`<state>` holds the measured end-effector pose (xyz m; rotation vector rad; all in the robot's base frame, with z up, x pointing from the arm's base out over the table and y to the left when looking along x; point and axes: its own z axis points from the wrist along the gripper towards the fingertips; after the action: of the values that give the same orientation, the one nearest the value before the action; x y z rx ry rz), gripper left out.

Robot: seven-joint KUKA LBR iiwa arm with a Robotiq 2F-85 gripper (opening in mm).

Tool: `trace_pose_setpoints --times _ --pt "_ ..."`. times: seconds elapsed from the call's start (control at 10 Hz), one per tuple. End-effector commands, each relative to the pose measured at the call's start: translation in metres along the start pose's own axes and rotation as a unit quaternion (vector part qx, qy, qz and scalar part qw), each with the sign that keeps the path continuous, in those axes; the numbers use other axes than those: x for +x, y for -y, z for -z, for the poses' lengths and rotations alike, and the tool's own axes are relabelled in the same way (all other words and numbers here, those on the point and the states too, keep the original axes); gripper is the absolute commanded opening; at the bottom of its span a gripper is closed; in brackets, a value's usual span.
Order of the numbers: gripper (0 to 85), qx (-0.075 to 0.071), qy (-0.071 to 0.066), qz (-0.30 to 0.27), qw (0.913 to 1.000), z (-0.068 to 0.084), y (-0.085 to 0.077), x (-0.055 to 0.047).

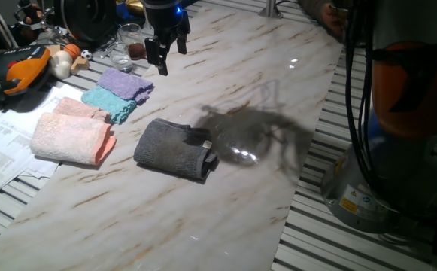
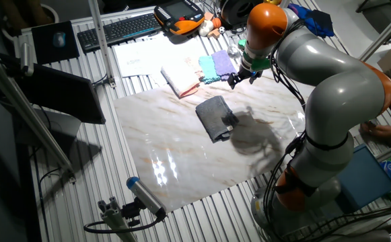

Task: Clean the table with a cloth

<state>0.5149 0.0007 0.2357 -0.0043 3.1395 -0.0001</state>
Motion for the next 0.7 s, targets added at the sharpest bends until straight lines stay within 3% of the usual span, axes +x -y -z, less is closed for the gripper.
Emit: trace_pose_setpoints --times 0.0,0.1,0.6 --pt "0.0 0.000 0.000 0.000 1.0000 0.0000 0.0000 0.0000" --pt "0.0 0.019 -0.116 0.003 0.9931 0.0002 0.0000 0.0000" --pt "0.0 0.019 -0.115 0.003 0.9932 0.0002 0.0000 0.0002"
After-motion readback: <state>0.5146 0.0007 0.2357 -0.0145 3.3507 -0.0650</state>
